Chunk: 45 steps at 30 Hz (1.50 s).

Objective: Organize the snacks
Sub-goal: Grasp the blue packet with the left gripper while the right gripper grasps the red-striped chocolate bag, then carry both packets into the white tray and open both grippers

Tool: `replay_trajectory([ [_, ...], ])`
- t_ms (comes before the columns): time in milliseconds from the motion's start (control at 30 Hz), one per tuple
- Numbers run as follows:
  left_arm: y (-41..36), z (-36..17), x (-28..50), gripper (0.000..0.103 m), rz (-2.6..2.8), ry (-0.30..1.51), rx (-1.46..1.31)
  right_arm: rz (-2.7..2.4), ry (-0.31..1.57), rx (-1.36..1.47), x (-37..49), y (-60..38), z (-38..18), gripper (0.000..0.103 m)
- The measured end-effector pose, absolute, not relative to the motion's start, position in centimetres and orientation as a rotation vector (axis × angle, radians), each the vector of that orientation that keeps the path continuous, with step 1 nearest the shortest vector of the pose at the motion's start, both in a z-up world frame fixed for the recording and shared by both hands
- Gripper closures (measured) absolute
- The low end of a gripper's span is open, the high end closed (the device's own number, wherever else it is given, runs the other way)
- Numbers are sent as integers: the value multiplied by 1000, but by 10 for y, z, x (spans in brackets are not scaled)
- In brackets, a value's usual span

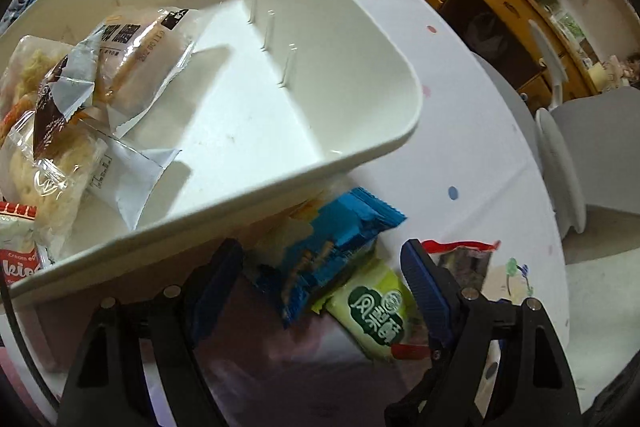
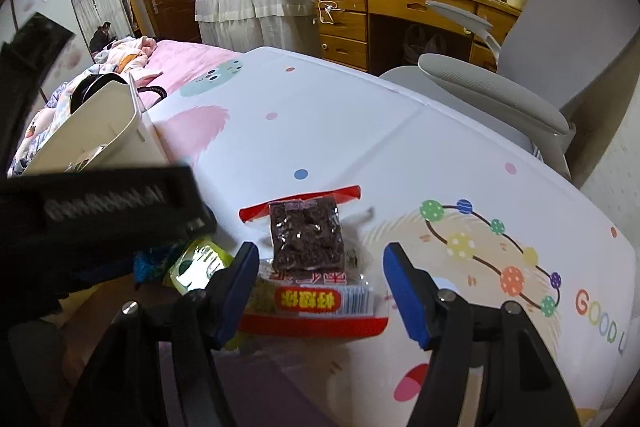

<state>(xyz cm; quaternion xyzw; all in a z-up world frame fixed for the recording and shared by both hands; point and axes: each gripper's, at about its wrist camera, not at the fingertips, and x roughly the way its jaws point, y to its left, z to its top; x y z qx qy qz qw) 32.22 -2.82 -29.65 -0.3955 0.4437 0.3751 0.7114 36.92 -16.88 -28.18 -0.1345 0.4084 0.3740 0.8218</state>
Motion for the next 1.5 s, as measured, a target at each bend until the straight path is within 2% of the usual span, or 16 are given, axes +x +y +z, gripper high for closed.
replay_trajectory([
  [367,-23,-298,326,21,839,985,-912,820,897,-277,379,-159,-286,34],
  [400,-23,-298,326,21,834,980,-918,820,905,-270,380,-159,-287,35],
  [433,-22,-298,325,22,823,971,-927,834,914,-260,381,-160,-287,46],
  [467,-21,-298,324,22,814,962,-935,854,919,-252,380,-160,-287,50],
  [600,-19,-295,311,37,816,945,-953,844,902,-299,373,-156,-282,59],
  [633,-19,-294,311,42,812,943,-955,838,906,-294,373,-157,-281,65],
  [1000,-17,-288,306,72,728,886,-948,745,950,-278,373,-175,-276,65],
  [1500,-23,-282,298,80,617,932,-853,604,1065,-195,345,-203,-274,65],
])
